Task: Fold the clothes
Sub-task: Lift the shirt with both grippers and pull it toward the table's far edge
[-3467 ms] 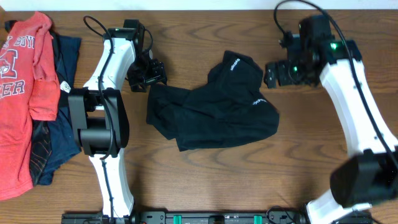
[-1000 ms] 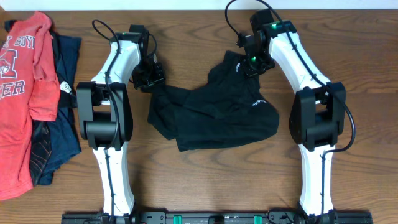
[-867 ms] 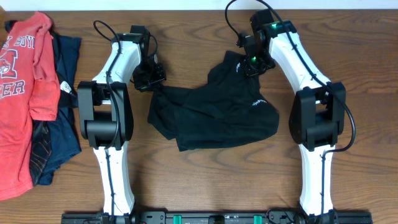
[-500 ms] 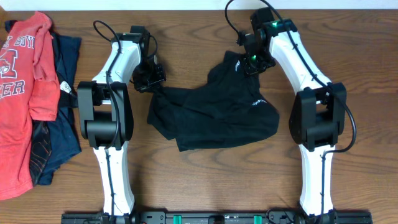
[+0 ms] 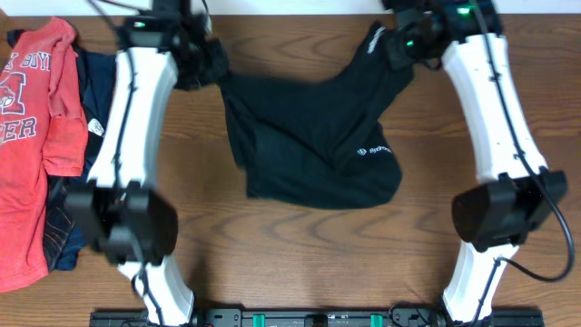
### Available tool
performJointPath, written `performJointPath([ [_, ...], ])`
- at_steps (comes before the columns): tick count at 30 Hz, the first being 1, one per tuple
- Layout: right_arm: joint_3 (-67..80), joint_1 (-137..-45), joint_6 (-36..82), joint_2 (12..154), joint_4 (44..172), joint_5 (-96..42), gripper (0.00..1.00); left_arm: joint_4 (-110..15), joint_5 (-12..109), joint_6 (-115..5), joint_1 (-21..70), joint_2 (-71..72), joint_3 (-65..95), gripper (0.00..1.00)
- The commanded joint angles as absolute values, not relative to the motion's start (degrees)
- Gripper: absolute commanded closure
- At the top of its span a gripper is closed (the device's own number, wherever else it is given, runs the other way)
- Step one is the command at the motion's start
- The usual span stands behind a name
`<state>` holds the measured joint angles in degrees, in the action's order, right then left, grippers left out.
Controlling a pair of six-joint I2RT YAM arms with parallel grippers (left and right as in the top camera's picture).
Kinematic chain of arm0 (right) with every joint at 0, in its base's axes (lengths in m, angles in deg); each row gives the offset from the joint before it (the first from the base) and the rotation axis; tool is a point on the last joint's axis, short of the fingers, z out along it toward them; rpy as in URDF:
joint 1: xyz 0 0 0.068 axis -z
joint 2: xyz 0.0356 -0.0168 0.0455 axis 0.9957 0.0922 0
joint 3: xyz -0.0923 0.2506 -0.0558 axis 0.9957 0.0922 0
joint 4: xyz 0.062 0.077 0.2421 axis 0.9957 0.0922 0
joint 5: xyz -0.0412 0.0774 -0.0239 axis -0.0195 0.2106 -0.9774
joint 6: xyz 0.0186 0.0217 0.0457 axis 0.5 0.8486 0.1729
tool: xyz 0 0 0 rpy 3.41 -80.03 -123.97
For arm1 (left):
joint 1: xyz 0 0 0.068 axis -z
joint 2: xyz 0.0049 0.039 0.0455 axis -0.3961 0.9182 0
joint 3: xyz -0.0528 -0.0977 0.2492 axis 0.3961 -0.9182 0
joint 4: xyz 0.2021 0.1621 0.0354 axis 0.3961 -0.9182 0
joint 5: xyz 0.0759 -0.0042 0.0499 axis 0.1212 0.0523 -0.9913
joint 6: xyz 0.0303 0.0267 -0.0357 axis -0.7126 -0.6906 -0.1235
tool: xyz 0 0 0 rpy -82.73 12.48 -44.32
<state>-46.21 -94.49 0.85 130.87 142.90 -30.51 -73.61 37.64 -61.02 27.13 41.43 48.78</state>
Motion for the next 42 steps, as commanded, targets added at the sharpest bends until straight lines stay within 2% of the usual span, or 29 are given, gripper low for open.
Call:
performJointPath([
  [1, -47.1, -91.6, 2.8, 127.5, 142.6, -32.4, 0.99, -73.8, 35.6, -60.5, 26.9, 35.2, 52.5, 0.94],
  [7, -47.1, -85.9, 3.9, 121.7, 141.8, -32.4, 0.99, -73.9, 30.5, -60.5, 26.9, 29.5, 56.3, 0.94],
  [16, -47.1, -78.6, 3.8, 112.9, 140.1, -31.7, 0.99, -74.0, 30.4, -60.5, 26.9, 28.6, 58.1, 0.94],
  [22, -47.1, -77.9, 3.7, 110.7, 139.3, -31.7, 0.99, -71.9, 30.4, -59.8, 26.9, 28.6, 59.9, 0.94],
  [29, -48.2, -77.9, 3.3, 109.6, 137.0, -31.7, 0.99, -71.2, 29.7, -59.9, 26.9, 28.5, 69.8, 0.94],
  [35, -55.3, -77.6, 2.9, 109.6, 137.0, -31.8, 0.99, -73.2, 26.8, -60.5, 26.9, 28.4, 78.5, 0.94],
  [42, -61.9, -77.5, 2.5, 109.6, 137.2, -32.0, 0.99, -74.5, 25.4, -61.6, 26.9, 28.0, 81.0, 0.94],
])
